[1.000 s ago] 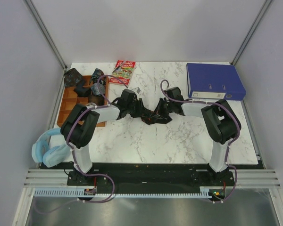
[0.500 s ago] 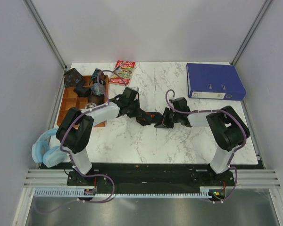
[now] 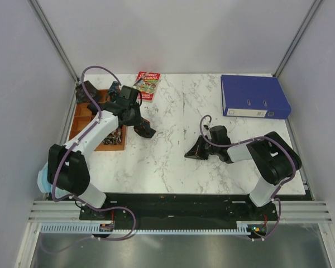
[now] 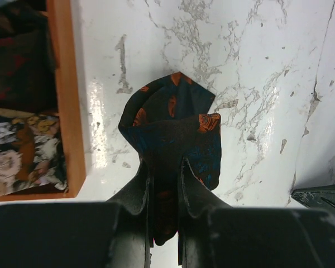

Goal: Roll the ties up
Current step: Pick up the tie at the center of the board, then place the tie in the storage box.

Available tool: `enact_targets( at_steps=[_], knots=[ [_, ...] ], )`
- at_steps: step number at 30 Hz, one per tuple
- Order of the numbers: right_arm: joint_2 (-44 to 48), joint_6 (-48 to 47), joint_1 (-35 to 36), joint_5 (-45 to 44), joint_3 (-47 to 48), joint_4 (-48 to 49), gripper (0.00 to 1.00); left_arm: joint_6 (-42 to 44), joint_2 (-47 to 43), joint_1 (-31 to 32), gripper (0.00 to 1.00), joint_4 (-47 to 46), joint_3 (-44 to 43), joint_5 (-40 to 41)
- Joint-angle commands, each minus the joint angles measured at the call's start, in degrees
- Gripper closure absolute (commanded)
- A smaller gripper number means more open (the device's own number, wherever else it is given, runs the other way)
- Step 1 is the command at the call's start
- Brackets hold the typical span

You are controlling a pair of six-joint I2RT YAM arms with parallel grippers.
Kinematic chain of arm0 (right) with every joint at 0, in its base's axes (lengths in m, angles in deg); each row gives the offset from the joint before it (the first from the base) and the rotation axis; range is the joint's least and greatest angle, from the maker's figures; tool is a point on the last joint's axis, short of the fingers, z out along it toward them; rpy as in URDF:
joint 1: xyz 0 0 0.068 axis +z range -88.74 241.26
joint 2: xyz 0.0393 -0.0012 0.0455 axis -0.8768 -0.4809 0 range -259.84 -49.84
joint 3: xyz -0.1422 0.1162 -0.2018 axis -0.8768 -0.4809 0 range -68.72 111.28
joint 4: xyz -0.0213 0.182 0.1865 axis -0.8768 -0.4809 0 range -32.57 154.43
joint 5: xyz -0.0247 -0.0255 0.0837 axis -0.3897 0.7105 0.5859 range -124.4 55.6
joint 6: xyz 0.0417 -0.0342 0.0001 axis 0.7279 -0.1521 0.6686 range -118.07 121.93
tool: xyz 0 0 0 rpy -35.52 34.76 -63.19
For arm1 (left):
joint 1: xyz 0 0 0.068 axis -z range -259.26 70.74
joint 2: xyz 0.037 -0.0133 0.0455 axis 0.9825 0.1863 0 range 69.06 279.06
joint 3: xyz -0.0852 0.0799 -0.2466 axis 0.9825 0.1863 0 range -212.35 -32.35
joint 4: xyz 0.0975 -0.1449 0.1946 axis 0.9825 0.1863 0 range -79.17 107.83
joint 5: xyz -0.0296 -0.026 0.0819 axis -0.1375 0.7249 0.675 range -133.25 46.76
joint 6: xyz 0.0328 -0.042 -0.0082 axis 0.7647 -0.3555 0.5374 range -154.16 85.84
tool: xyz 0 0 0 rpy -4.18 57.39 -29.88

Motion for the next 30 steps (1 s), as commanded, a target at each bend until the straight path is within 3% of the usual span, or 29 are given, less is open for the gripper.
enact_targets(
  at_steps=[1, 13, 21, 30],
  knots=[
    [-1.8, -3.9, 2.0, -3.3, -1.5, -0.4, 1.0, 5.5, -4.2, -1.8, 0.98, 8.2, -5.6, 4.0],
    [-5.3, -4.8, 2.9, 0.8, -1.4, 4.0, 1.0, 12.5, -6.6, -12.2, 0.98, 14.7, -12.1, 10.7],
    [-6.8, -5.4, 2.9, 3.6, -1.4, 5.5, 1.0, 13.4, -1.5, -20.3, 0.98, 18.7, -17.5, 12.5],
    [-8.1, -5.3, 2.9, 6.6, -1.3, 6.9, 1.0, 14.5, 8.8, -24.6, 0.98, 18.0, -23.4, 12.2]
  ],
)
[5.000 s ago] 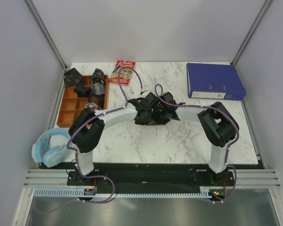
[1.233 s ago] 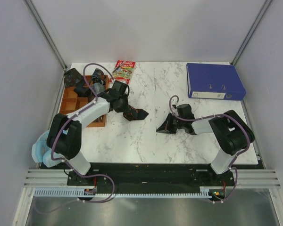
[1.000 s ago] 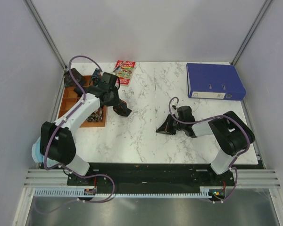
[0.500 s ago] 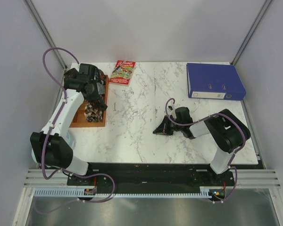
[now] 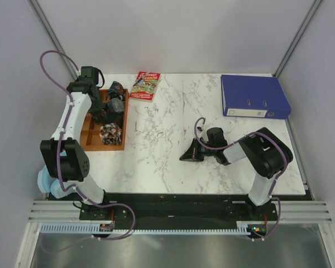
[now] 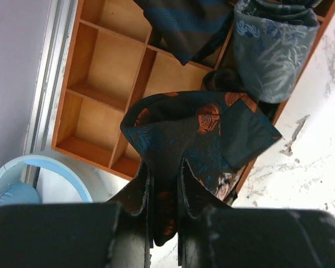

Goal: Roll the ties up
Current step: Place the tie in the storage box.

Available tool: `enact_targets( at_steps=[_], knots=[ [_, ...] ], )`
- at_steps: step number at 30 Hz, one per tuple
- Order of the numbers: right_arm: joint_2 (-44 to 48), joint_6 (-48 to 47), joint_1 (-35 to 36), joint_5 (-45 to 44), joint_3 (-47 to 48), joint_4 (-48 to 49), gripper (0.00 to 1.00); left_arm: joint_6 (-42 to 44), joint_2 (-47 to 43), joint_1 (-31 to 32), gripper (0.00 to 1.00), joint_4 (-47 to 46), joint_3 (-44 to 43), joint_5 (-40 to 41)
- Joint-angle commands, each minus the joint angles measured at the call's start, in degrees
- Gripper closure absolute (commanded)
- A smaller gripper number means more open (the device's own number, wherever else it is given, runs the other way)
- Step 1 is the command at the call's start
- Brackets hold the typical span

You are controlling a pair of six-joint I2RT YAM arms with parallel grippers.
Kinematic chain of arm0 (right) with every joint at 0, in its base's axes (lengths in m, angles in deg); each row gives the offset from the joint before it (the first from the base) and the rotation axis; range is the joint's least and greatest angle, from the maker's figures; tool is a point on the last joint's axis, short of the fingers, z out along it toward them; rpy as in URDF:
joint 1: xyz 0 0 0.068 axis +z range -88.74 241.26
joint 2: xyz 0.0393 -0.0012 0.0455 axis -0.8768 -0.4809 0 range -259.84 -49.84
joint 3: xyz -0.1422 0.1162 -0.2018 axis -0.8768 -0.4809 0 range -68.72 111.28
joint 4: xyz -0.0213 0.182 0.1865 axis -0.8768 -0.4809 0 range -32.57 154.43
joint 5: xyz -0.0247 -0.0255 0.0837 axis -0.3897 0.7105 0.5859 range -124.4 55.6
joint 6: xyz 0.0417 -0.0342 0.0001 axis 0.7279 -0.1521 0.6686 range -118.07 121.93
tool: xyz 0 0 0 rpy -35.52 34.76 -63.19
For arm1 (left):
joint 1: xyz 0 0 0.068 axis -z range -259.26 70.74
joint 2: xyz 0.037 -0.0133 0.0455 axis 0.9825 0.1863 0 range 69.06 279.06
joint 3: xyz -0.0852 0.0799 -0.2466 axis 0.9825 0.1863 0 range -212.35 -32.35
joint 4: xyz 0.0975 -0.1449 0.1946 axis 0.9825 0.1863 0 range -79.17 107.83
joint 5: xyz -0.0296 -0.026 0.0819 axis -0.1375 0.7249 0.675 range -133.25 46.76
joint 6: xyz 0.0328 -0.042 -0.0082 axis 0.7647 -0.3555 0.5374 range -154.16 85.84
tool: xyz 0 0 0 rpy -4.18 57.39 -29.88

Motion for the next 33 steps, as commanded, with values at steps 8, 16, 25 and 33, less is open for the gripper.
enact_targets(
  at_steps=[8, 16, 25, 33],
  knots=[
    [-3.0, -3.1, 0.4, -0.1, -0.8, -3.1, 1.0, 2.8, 10.5, -5.7, 0.98, -0.4, -6.2, -0.9],
    [-3.1, -3.2, 0.4, 0.6, -0.9, -3.0, 1.0, 3.6, 18.1, -6.3, 0.98, -2.4, -8.4, -2.0],
    [-3.2, -3.1, 0.5, 0.8, -1.1, -2.5, 1.0, 2.9, 21.6, -6.2, 0.98, -3.3, -9.3, 0.9],
    [-3.2, -3.2, 0.5, 1.1, -1.1, -2.3, 1.0, -2.5, 17.9, -6.2, 0.98, -9.6, -1.0, 2.8]
  ],
)
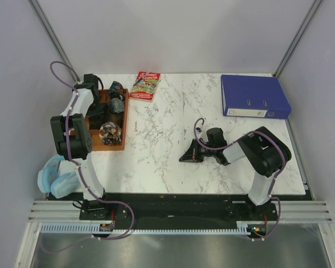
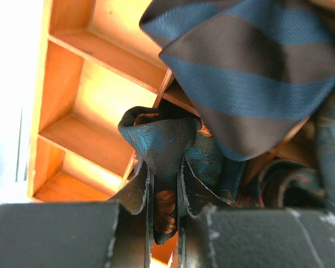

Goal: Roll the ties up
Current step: Place the tie in the storage box.

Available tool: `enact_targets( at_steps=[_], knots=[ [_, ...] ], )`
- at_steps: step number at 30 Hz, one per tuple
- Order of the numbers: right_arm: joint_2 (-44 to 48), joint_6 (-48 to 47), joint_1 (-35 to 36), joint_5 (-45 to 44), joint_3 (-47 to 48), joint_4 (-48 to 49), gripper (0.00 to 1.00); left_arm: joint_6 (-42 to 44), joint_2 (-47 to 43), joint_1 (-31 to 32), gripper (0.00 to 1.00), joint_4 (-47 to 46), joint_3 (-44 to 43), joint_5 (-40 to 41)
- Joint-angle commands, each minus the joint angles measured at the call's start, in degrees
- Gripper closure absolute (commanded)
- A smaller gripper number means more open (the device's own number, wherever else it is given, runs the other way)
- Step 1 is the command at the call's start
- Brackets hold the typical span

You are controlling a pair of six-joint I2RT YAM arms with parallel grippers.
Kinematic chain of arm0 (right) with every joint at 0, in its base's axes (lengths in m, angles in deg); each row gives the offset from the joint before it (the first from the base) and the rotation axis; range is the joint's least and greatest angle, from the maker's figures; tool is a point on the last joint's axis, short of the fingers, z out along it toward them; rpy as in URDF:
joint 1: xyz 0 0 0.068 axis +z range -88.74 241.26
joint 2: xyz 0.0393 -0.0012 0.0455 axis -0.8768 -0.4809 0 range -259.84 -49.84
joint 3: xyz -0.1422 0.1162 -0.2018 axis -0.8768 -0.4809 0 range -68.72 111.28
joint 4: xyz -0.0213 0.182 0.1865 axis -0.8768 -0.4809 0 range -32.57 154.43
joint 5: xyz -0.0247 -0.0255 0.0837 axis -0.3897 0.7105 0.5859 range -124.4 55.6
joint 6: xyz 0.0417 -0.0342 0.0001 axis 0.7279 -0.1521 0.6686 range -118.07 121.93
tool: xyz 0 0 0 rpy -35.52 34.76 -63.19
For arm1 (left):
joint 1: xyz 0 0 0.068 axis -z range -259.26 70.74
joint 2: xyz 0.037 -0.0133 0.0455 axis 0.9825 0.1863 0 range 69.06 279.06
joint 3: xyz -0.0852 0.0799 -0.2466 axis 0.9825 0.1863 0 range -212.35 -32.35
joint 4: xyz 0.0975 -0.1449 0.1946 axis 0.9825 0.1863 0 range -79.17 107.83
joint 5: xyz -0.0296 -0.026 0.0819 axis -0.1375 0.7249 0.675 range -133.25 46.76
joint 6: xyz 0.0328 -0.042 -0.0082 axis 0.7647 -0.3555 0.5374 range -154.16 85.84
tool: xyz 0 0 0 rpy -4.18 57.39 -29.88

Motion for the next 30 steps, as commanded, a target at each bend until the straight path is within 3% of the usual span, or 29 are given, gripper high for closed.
enact_targets(
  at_steps=[1, 7, 10, 12, 14, 19, 23, 26, 30],
  knots=[
    [-2.1, -3.2, 0.5, -1.8, -1.1, -3.5, 1.0, -4.0, -4.2, 0.1, 0.98, -6.9, 7.2, 2.4],
    [-2.4, -3.1, 0.5, -1.5, -0.9, -3.4, 1.0, -7.8, -7.6, 0.1, 0.98, -14.1, 16.9, 1.7],
    [-2.4, -3.1, 0.5, -1.4, -0.9, -3.4, 1.0, -8.0, -7.3, 0.1, 0.98, -14.7, 17.1, 1.0],
    [-2.5, -3.1, 0.5, -1.3, -0.8, -3.4, 1.0, -8.2, -7.8, 0.1, 0.87, -14.2, 17.0, -0.8],
    [-2.4, -3.1, 0.5, -1.5, -0.9, -3.4, 1.0, -8.8, -9.2, 0.1, 0.6, -14.2, 17.4, -0.5],
    [-2.4, -3.1, 0.5, -1.5, -0.9, -3.4, 1.0, -8.1, -11.4, 0.1, 0.39, -14.2, 18.2, 0.2],
    [-2.3, -3.2, 0.4, -1.4, -0.9, -3.4, 1.0, -8.0, -13.7, 0.1, 0.13, -14.2, 19.0, 0.3],
    [-2.4, -3.2, 0.4, -1.4, -0.9, -3.4, 1.0, -8.0, -15.3, 0.1, 0.01, -14.1, 19.1, 0.2],
    [-2.5, -3.2, 0.3, -1.2, -0.8, -3.3, 1.0, -8.6, -17.8, 0.1, 0.01, -13.7, 19.4, 0.2]
  ],
)
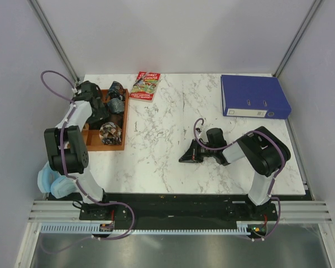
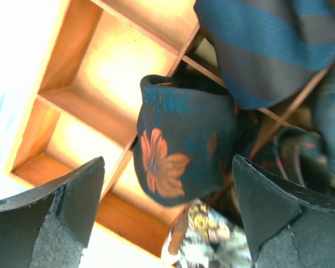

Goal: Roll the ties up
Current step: Place the tie in the storage box.

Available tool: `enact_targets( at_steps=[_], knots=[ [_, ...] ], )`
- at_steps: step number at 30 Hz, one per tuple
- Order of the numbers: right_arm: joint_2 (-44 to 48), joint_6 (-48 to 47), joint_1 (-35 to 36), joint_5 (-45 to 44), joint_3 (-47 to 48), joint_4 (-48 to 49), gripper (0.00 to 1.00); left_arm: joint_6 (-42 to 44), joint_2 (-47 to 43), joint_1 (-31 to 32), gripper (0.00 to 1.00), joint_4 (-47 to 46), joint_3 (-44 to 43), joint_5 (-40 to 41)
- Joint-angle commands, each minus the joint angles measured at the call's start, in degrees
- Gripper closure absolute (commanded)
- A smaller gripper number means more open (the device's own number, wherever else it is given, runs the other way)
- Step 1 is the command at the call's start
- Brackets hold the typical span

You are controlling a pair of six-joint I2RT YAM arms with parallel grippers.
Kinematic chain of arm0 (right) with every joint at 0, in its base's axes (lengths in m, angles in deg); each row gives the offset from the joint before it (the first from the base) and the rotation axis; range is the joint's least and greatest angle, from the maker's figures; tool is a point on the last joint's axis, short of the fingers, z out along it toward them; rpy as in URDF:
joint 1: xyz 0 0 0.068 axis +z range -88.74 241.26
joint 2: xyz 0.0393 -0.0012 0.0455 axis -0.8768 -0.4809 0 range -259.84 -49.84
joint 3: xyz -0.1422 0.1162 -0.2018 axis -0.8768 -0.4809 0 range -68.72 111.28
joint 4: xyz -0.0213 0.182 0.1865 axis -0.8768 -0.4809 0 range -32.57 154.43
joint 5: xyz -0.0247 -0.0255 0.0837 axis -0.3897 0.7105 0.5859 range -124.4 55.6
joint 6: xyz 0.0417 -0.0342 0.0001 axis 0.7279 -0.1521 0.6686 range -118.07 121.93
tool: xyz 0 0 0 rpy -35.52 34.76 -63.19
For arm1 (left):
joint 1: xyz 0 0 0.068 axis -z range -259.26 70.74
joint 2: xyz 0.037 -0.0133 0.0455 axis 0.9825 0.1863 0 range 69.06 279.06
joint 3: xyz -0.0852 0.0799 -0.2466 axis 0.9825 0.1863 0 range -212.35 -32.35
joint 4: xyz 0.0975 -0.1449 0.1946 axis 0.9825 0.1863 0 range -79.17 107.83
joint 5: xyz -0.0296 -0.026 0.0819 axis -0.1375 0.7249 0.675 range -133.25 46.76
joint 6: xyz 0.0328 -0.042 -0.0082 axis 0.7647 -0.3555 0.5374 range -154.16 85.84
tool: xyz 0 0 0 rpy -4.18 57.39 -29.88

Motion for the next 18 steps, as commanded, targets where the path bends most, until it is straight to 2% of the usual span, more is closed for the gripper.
enact_targets(
  at_steps=[1, 9, 14, 18],
  knots=[
    [-2.1, -3.2, 0.4, -2.0, -0.7, -3.7, 1.0, -1.8, -5.1, -0.1, 0.01, 0.1, 0.0, -0.8],
    [-2.3, -3.2, 0.4, -1.7, -0.7, -3.6, 1.0, -2.2, -10.2, -0.2, 0.01, 1.1, -0.9, -0.2],
    [-2.5, -3.1, 0.4, -1.6, -0.5, -3.6, 1.0, -3.1, -15.6, -0.2, 0.01, 0.9, 0.0, -3.3],
    [-2.5, -3.1, 0.5, -1.6, -0.5, -3.7, 1.0, -3.3, -22.8, -0.2, 0.01, -1.9, 5.3, -8.3]
  ],
)
